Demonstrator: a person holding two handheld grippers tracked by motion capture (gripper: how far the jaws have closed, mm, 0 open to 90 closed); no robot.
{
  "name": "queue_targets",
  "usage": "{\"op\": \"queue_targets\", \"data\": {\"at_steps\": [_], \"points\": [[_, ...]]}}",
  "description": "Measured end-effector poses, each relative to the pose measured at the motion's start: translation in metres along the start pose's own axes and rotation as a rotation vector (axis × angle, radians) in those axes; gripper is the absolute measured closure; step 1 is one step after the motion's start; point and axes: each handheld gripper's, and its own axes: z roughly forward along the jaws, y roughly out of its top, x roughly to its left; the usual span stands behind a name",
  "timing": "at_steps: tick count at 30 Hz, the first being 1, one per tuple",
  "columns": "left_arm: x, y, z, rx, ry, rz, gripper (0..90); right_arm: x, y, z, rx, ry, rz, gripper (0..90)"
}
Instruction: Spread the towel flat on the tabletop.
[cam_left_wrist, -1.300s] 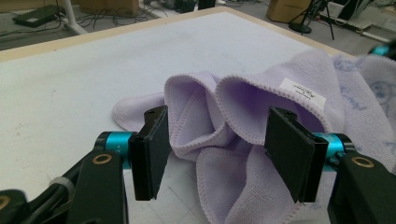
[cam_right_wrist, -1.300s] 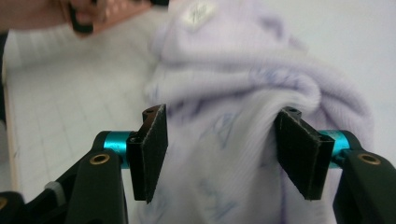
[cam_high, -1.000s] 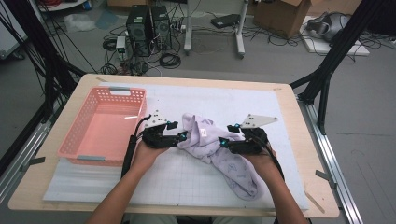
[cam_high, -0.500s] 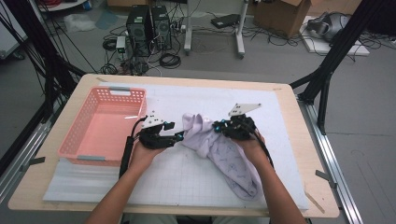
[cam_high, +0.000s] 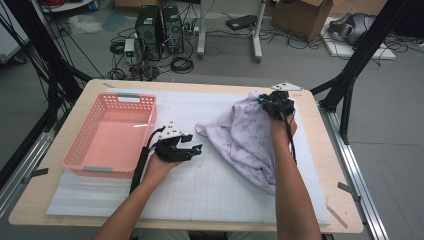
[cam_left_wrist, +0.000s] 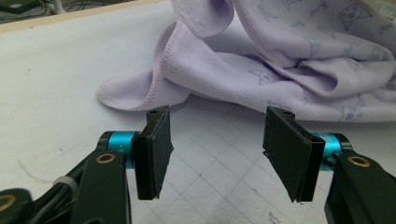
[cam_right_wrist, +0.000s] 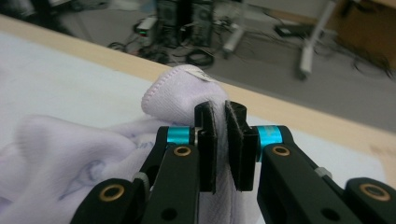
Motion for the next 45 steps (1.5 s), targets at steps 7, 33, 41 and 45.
{"op": "queue_targets", "data": {"at_steps": [7,33,41,45], "points": [[-0.005,0.0,0.008,0.01,-0.015,0.011,42.0,-0.016,-0.018,-0.011,0.023,0.042,0.082,60.9],[-0.076,0.023,0.097,0.113,-0.25,0.185,53.7,-0.017,-0.14,-0.129,0.107,0.095,0.086,47.7],[-0.04,0.035,0.066,0.032,-0.131,0.058,85.7,-0.014,-0.142,-0.124,0.115,0.133,0.105,46.5],[-0.013,0.037,0.038,-0.026,0.005,0.009,85.8,-0.009,-0.14,-0.122,0.107,0.151,0.089,45.7]]}}
